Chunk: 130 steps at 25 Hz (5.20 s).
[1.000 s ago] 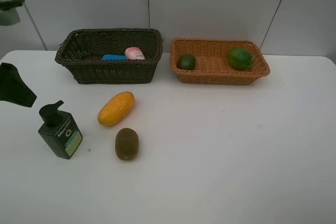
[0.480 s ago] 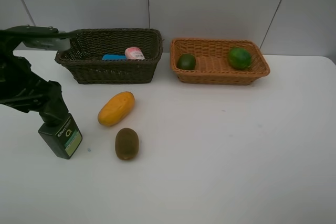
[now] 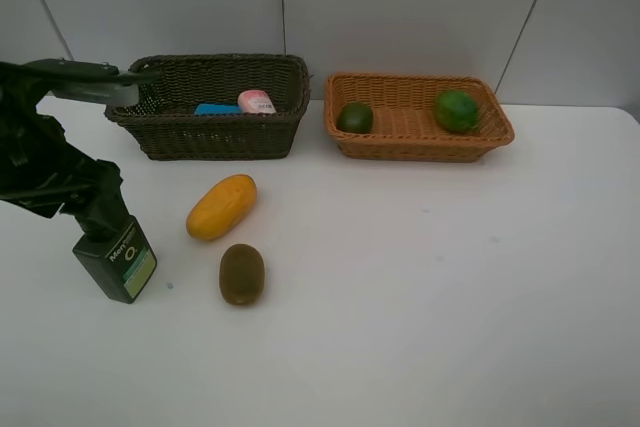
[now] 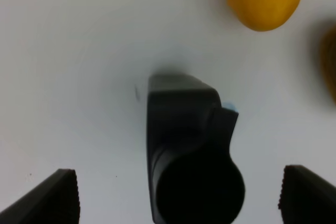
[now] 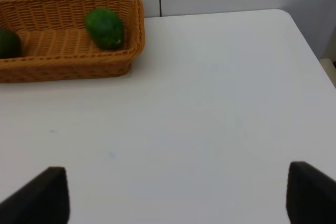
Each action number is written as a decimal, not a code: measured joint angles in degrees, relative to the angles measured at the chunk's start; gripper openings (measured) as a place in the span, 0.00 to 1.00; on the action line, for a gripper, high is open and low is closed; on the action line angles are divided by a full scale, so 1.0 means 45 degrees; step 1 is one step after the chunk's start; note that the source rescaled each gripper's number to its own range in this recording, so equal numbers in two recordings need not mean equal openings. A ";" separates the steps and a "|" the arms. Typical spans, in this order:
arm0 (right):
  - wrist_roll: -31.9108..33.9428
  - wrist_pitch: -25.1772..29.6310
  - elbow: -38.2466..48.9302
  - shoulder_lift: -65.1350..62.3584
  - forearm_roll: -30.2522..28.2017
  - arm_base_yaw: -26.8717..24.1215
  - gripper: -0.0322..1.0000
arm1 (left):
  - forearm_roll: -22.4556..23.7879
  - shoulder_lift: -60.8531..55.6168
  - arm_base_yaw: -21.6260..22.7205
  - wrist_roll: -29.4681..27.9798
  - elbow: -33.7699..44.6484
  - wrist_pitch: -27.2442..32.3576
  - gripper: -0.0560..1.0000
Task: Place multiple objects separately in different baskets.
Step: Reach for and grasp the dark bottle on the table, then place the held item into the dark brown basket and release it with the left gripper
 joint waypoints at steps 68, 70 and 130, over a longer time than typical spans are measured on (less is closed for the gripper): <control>0.0000 0.0000 0.0000 0.0000 0.0000 0.0000 1.00 | 0.0365 0.3500 -0.0587 0.0186 -0.0640 -0.0609 0.08; 0.0000 0.0000 0.0000 0.0000 0.0000 0.0000 1.00 | 0.0365 0.3500 -0.0587 0.0186 -0.0640 -0.0609 0.08; 0.0000 0.0000 0.0000 0.0000 0.0000 0.0000 1.00 | 0.0347 0.7920 0.0242 0.0178 -1.1052 -0.1751 0.08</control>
